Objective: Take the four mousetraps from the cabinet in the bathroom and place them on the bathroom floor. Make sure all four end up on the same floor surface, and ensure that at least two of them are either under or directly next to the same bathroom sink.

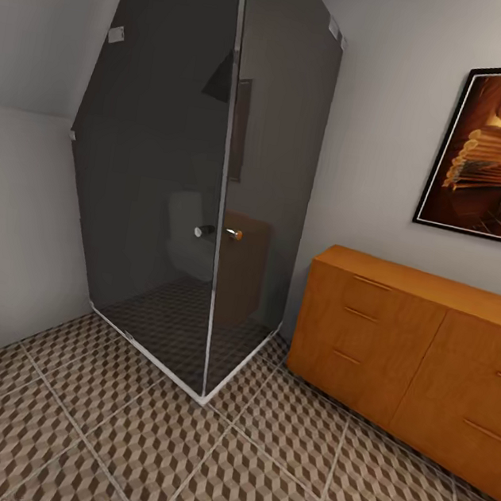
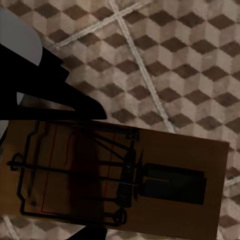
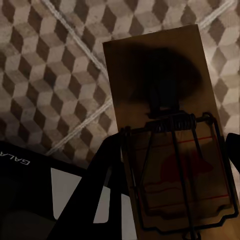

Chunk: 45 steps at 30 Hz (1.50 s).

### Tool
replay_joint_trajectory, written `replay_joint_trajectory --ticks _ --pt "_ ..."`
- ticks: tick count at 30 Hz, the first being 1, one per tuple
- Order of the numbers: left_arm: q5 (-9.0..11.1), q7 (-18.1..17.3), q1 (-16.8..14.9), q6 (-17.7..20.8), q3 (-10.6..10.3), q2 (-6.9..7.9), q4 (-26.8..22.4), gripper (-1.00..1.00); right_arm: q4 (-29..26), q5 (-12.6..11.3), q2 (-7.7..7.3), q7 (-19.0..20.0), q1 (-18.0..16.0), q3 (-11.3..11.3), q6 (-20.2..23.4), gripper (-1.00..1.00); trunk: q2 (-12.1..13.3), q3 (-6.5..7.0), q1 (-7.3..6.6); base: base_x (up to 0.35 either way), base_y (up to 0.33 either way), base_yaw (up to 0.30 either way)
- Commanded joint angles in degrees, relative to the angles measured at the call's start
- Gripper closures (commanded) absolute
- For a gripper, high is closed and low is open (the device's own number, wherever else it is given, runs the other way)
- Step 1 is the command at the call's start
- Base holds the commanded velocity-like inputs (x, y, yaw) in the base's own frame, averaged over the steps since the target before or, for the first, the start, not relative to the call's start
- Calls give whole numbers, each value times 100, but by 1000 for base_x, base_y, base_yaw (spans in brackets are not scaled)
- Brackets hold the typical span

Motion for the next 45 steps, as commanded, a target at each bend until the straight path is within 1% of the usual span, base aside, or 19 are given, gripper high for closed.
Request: replay_joint_trajectory --ticks 1,17,27,45 --pt "8 58 -2 -4 -48 -1 -5 100 4 44 -3 21 -5 -49 13 100 -3 -6 -1 0 0 283" --pt "8 66 -3 -4 -49 -10 -5 100 4 44 -12 27 -5 -49 18 100 -3 -6 -1 0 0 282" --pt "8 66 -2 -4 -48 -10 -5 100 4 36 -12 35 -5 -49 10 100 -3 -2 -1 0 0 90" --pt "8 66 -2 -4 -49 -10 -5 100 4 44 -12 36 -5 -49 9 100 -3 11 -1 0 0 265"
